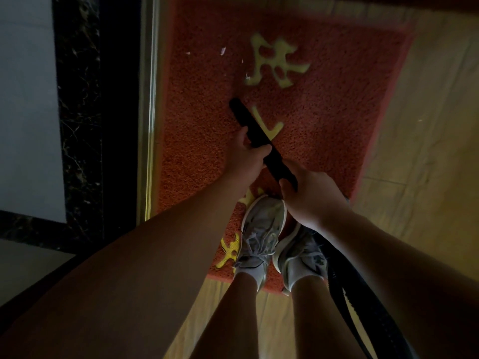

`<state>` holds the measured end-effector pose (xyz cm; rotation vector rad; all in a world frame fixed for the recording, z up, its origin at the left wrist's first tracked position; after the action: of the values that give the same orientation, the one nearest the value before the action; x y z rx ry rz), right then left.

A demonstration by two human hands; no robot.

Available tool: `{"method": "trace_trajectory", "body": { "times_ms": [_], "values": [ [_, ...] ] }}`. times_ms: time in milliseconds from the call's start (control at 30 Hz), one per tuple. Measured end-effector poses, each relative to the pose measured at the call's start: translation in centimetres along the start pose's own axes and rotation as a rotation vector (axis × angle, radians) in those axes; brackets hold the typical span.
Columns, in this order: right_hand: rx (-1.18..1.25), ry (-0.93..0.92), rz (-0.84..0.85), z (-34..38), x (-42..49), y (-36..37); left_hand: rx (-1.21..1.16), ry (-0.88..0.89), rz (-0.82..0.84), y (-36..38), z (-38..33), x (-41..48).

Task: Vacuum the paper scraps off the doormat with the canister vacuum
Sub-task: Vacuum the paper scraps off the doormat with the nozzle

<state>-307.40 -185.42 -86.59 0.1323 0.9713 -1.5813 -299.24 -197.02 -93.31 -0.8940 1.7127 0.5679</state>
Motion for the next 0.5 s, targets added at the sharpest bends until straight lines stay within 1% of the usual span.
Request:
{"method": "trace_trajectory", "body": {
  "times_ms": [333,500],
  "values": [
    [0.063,0.022,-0.018,-1.4,0.7,-1.8,0.025,0.012,0.002,2.4,-1.7,0.5],
    [0.055,0.018,-0.034,-1.9,1.4,-3.0,0.077,0.030,-0.005,3.2,-3.1,0.5]
  ]
}}
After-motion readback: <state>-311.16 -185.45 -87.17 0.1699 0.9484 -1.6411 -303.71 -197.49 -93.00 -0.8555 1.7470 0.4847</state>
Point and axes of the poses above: each hand's wrist, its own x-axis towards the middle knuckle, its own y-axis out of the palm, z = x × y, the point moved 7 cm from there along x, towards the middle knuckle, and after that the axes turned 12 degrees about -y, right-handed, at the moved point
